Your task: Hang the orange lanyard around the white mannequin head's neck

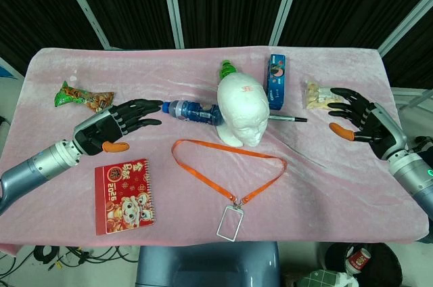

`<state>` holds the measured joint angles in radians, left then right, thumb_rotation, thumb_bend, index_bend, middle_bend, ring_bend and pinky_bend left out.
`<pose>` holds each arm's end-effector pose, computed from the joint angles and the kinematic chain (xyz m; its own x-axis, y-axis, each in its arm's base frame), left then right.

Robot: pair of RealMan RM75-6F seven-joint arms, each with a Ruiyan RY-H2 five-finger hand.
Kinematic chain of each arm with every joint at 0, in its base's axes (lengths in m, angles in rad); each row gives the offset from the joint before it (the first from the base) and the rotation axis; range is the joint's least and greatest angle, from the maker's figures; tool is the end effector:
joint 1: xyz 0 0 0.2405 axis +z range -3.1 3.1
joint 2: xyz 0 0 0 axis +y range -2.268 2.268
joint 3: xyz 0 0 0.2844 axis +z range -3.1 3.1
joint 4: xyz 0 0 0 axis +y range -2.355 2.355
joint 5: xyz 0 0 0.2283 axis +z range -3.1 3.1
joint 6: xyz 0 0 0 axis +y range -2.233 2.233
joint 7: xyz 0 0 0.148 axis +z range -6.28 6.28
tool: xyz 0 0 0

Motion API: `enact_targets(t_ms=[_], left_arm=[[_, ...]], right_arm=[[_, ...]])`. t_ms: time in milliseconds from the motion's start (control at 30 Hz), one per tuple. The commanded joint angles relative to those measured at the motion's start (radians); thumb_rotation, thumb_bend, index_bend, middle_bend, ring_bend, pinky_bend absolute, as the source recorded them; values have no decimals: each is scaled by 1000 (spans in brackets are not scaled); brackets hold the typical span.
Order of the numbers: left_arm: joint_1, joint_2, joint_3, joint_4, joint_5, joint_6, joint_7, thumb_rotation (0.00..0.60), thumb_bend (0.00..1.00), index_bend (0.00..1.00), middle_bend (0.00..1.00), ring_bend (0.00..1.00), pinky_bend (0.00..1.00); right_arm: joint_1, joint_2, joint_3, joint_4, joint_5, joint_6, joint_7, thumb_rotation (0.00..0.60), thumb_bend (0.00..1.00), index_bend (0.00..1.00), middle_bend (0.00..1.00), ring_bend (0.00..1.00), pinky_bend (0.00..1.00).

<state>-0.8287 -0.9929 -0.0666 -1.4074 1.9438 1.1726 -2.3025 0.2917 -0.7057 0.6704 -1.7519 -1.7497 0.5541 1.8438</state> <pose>-0.1556 0.3858 0.1592 -0.6269 0.7750 0.0799 0.4065 0.2379 0.8821 -0.2124 -0.3508 0.2532 -0.7495 -0.3867 0.5373 -0.6365 0.1980 -0.7454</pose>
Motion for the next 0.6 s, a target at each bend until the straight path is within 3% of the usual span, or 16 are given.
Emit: enact_targets(t_ms=[33,267,600], left_arm=[[-14,9,25,12,10,18,-1,600,166,192,89,0,128],[-27,34,62,3,5,30,41,600,166,191,90,0,136],[-40,61,95,-41,-26,32,106,600,166,192,98,0,147]], right_arm=[[59,47,-158,104,-171,137,183,600,171,207,98,194,194],[133,63,-277,150,-238,230,260,600,172,207,99,194,194],[206,67,-390,149,-234,299,271,600,172,207,99,194,193]])
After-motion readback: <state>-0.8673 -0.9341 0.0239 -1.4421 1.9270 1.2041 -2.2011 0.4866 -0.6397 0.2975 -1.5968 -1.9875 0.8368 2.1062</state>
